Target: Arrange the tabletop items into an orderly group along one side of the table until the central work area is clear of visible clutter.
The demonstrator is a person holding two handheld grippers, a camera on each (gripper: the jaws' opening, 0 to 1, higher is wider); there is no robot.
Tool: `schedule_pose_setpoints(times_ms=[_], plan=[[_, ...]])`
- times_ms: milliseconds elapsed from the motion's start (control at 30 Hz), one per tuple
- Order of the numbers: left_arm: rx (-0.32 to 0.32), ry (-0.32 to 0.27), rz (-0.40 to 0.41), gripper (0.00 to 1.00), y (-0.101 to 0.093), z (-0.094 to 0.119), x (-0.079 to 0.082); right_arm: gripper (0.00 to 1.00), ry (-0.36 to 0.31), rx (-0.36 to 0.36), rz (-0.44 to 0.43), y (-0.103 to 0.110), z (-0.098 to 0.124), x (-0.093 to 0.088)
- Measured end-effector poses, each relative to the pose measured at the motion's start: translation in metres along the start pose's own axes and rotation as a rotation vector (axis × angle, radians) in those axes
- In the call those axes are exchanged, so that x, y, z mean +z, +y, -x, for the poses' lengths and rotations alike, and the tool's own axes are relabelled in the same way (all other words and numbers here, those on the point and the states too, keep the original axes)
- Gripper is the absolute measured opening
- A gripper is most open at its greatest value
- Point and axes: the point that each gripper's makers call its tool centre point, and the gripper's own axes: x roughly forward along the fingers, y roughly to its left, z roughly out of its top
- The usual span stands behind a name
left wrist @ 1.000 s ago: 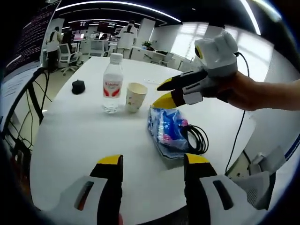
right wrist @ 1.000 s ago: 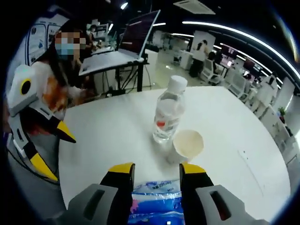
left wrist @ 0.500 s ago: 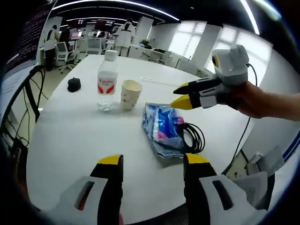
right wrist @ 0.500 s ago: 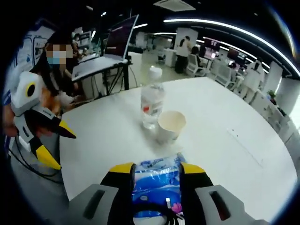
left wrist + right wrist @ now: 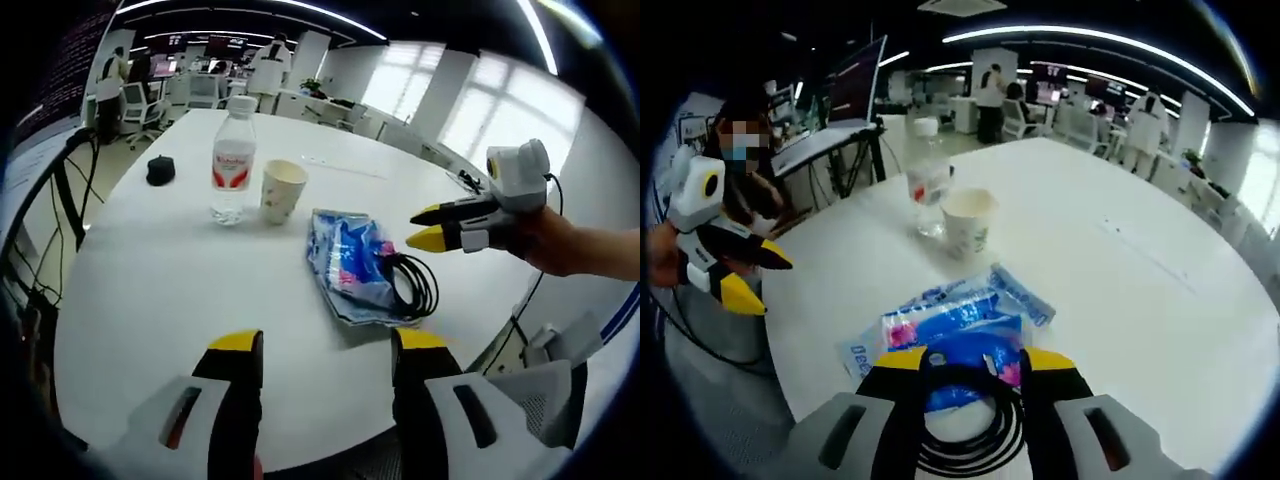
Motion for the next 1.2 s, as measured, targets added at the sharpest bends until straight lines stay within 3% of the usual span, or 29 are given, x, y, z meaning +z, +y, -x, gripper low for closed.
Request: schedule_pose_setpoints(times_ms=[267, 633, 900, 1200], plan=[[-0.013, 0.006, 0.03, 0.5, -0.003, -0.008, -0.004, 0.34, 0.014, -0.021, -0.113, -0.007, 0.021, -0.034], [-0.025, 0.021, 0.045, 0.49, -0.021, -0.009, -0.012, 0.33, 0.002, -0.061, -0.208, -0.024, 0.036, -0.059], [-0.027, 0.034, 0.076, 0.46, -0.024, -0.01, -0.025, 0.3, 0.008, -0.063, -0.31, -0.024, 0.045, -0.08], [-0.039, 0.049, 0.063, 0.46, -0.035, -0.015, -0.027, 0.27, 0.01, -0.066, -0.393, -0.025, 0.047, -0.093]])
